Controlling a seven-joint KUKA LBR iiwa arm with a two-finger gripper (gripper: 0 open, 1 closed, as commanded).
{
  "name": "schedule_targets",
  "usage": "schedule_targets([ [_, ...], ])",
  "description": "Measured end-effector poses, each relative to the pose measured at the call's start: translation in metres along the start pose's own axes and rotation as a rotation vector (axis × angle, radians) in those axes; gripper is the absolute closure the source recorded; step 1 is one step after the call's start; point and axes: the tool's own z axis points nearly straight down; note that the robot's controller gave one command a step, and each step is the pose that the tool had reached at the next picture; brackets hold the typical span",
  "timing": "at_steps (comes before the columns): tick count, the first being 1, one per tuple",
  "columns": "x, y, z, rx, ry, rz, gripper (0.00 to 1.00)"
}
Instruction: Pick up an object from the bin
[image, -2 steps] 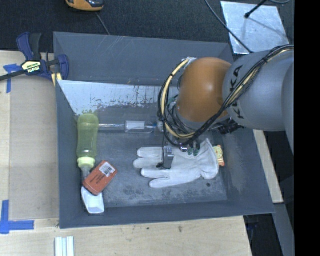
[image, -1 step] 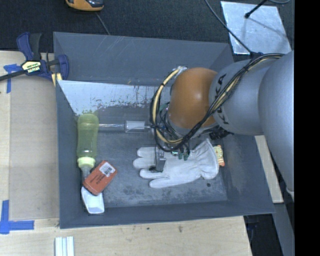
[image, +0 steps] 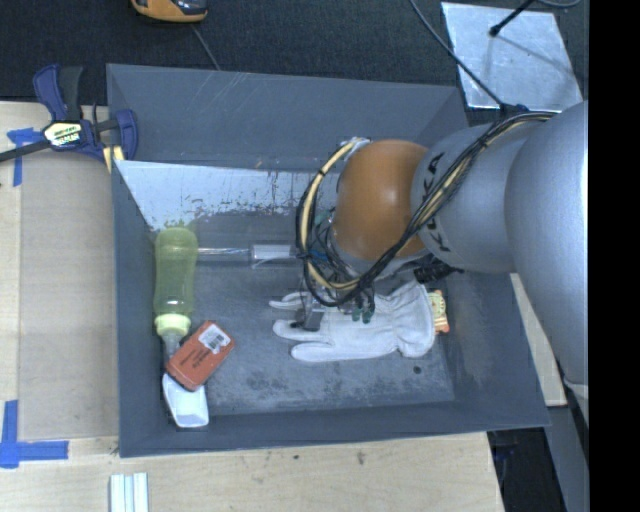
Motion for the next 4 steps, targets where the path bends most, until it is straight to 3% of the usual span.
schedule_targets([
  [3,0.0,0.0,0.0,0.0,0.0,0.001,1.0],
  [4,0.027,-0.01,-0.212,0.001,0.005,0.011,1.0],
])
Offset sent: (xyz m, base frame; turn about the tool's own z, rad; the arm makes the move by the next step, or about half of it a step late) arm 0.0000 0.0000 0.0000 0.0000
